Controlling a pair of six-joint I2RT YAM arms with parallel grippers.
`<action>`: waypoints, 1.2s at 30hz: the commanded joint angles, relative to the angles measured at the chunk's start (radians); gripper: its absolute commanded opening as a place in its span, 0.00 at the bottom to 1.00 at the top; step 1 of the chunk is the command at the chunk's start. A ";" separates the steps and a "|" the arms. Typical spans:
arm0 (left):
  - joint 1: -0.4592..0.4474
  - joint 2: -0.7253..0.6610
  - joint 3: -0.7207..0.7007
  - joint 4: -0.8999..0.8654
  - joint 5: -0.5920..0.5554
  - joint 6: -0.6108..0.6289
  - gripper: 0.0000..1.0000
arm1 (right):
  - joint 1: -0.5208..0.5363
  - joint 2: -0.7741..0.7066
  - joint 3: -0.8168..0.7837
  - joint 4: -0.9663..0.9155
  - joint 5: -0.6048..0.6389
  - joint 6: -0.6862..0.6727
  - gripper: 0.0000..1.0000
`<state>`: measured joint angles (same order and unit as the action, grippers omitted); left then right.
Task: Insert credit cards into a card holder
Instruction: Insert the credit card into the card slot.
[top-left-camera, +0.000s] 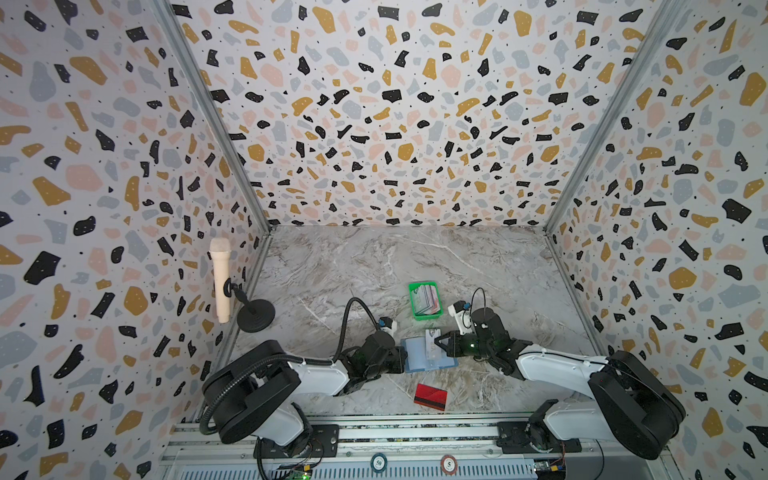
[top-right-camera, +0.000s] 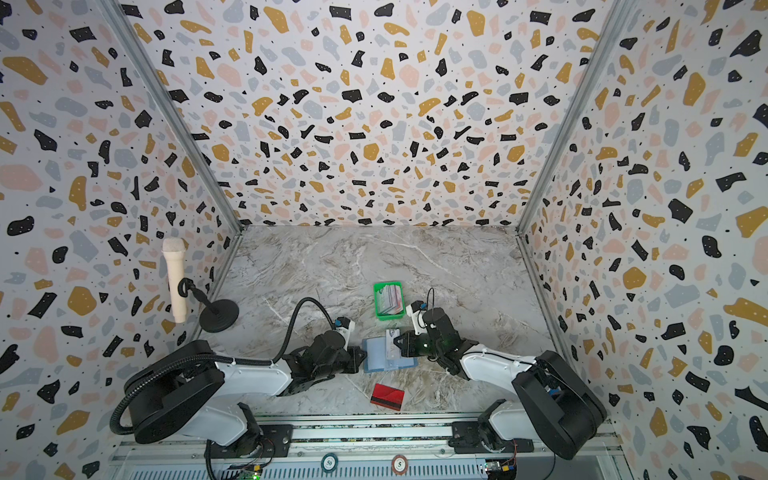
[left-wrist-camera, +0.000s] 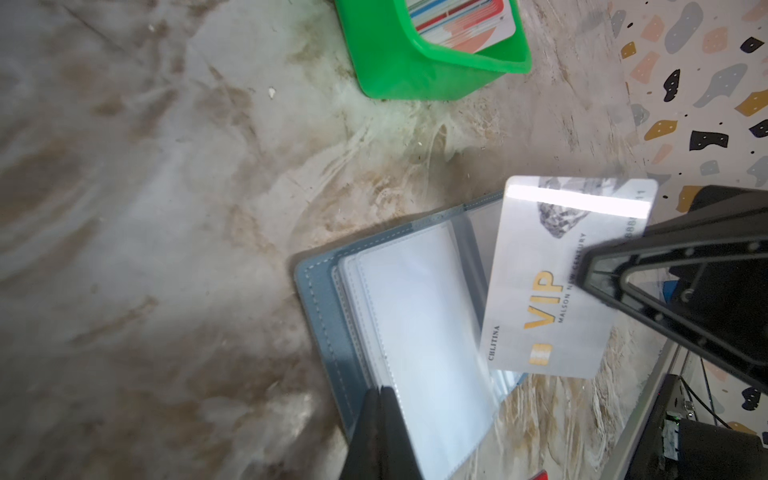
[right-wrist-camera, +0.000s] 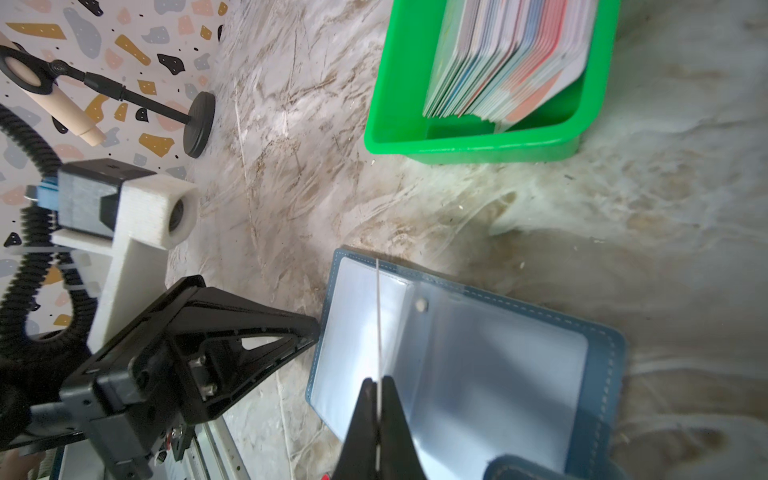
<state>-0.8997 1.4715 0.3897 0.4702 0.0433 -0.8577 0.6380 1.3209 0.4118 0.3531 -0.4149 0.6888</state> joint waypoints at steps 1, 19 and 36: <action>-0.004 0.003 0.005 -0.003 0.008 -0.001 0.00 | -0.012 0.000 -0.020 0.018 -0.043 0.018 0.00; -0.004 0.007 -0.024 -0.033 0.034 -0.020 0.00 | -0.045 0.012 -0.098 0.197 -0.131 0.133 0.00; -0.004 -0.002 -0.031 -0.042 0.030 -0.021 0.00 | -0.052 0.077 -0.113 0.215 -0.123 0.172 0.00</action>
<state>-0.8997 1.4719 0.3794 0.4496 0.0696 -0.8783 0.5880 1.3830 0.2855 0.5766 -0.5430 0.8539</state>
